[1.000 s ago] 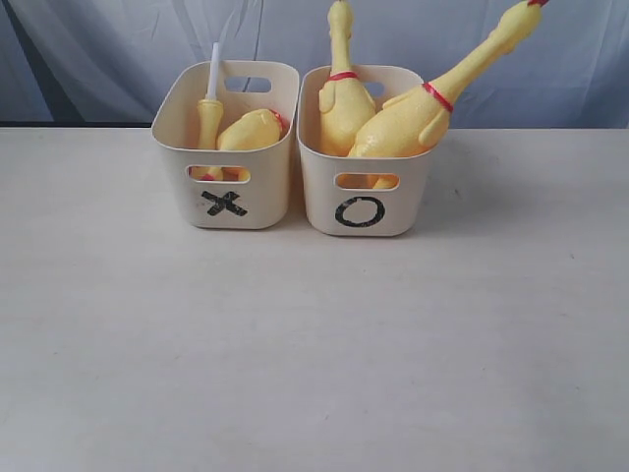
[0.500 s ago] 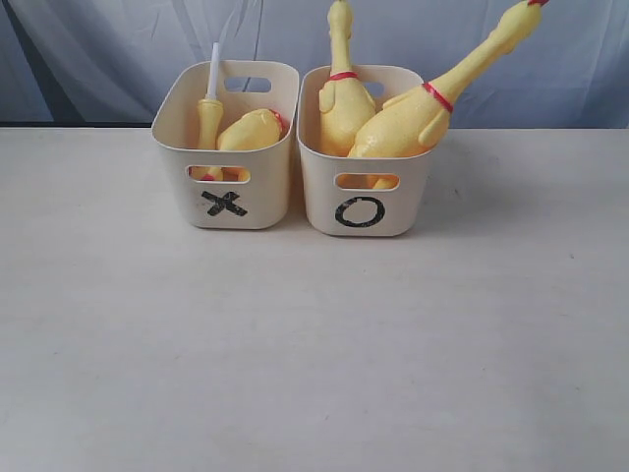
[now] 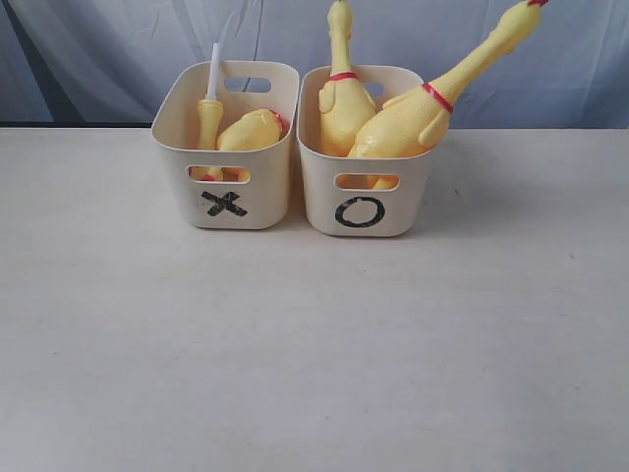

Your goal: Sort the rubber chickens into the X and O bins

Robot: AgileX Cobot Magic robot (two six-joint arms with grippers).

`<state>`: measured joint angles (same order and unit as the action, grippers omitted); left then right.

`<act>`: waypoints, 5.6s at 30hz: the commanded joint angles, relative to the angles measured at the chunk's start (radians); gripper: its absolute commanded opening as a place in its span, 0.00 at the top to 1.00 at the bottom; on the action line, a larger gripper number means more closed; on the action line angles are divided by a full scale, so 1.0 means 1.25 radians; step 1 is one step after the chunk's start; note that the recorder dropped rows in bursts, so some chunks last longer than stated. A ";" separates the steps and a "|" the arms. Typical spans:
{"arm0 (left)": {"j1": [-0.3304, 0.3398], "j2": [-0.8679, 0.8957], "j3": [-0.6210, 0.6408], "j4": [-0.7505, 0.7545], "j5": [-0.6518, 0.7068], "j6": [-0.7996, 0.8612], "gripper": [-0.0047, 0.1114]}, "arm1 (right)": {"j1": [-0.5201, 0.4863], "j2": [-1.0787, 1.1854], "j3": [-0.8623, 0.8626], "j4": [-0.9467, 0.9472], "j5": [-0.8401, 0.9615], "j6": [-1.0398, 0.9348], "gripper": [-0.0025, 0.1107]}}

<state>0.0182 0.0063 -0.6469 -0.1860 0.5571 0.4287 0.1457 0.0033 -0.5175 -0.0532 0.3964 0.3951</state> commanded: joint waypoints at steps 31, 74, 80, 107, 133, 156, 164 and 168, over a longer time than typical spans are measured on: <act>-0.004 -0.005 0.517 0.129 -0.409 -0.002 0.84 | -0.004 -0.003 0.414 -0.047 -0.097 -0.004 0.98; -0.018 -0.005 0.517 0.123 -0.279 -0.002 0.84 | -0.004 -0.003 0.414 0.287 -0.089 -0.004 0.98; -0.018 -0.005 0.517 0.123 -0.279 -0.002 0.84 | -0.004 -0.003 0.414 0.264 -0.092 -0.055 0.98; -0.018 -0.005 0.517 0.119 -0.274 -0.224 0.84 | -0.004 -0.003 0.414 0.062 -0.068 -0.456 0.98; -0.018 -0.005 0.517 0.129 -0.278 -0.224 0.84 | -0.004 -0.003 0.414 0.023 0.007 -0.456 0.98; -0.017 -0.005 0.517 0.129 -0.278 -0.224 0.84 | -0.004 -0.003 0.414 0.023 0.007 -0.456 0.98; -0.017 -0.005 0.517 0.129 -0.278 -0.224 0.84 | -0.004 -0.003 0.414 0.023 0.007 -0.456 0.98; -0.017 -0.005 0.517 0.129 -0.278 -0.224 0.84 | -0.004 -0.003 0.414 0.023 0.007 -0.456 0.98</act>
<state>0.0008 0.0048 -0.0042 -0.0279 0.2160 0.1558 0.1457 0.0051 -0.0011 -0.0193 0.4070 -0.1685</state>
